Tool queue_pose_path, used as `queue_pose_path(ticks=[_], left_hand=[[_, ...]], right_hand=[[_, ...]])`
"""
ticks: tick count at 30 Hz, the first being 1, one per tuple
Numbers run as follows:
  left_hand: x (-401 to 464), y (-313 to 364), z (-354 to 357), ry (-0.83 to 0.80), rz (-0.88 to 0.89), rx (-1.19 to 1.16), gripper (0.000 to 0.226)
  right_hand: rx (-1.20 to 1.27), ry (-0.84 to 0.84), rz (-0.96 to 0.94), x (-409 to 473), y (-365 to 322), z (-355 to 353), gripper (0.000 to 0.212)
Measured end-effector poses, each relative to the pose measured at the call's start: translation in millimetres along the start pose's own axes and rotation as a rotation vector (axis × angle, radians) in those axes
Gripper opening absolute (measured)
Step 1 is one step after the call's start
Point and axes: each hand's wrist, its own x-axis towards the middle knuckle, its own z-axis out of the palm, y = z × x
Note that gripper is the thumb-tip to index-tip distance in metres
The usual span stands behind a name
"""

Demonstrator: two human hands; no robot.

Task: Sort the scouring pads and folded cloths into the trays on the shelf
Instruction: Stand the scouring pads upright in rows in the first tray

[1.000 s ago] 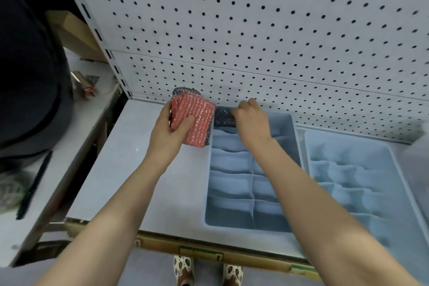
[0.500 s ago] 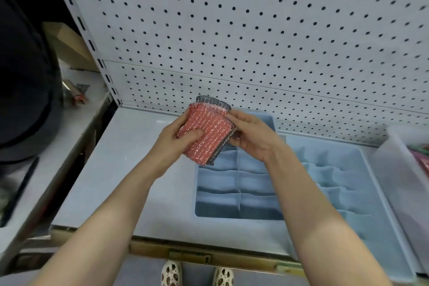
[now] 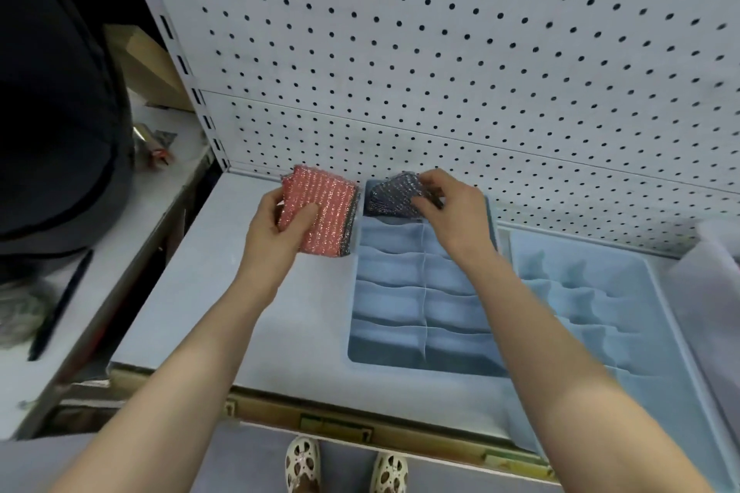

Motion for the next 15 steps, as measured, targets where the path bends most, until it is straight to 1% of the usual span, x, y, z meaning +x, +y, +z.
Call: queue_pose_path(ticks=[2,3,5,7,8,10,12,13,15], left_hand=[[0.2,-1.5,0.5,-0.002,0.005,0.022,0.041],[0.0,-1.6,0.9,-0.002,0.009,0.031,0.04],[0.2,-1.9,1.5,0.002,0.012,0.043,0.037],[1.0,-3.0,1.7,-0.001,0.008,0.045,0.037],[1.6,-3.9,1.5,-0.004,0.008,0.046,0.037],[3.3,-5.3,1.2,-0.009,0.015,0.048,0.037],[5.0,-5.9,1.2,-0.009,0.021,0.046,0.037],[5.9,-6.7,1.7,-0.01,0.022,0.048,0.037],[6.9,-9.0,3.3,-0.013,0.019,0.057,0.037]], right_hand=[[-0.231,-0.021,-0.091,7.2,-3.6,12.1,0.024],[-0.308,-0.022,-0.119,11.0,-5.3,17.7,0.024],[-0.402,-0.036,-0.147,17.8,-6.0,28.9,0.019],[-0.472,-0.056,-0.175,24.1,-3.8,37.7,0.008],[-0.516,-0.055,-0.19,26.2,-2.2,40.5,0.011],[-0.605,-0.027,-0.224,28.1,0.0,41.9,0.028],[-0.625,0.023,-0.259,28.9,-1.7,41.3,0.04],[-0.632,0.037,-0.273,30.0,-2.7,42.0,0.042],[-0.655,0.014,-0.246,32.1,-1.8,46.0,0.041]])
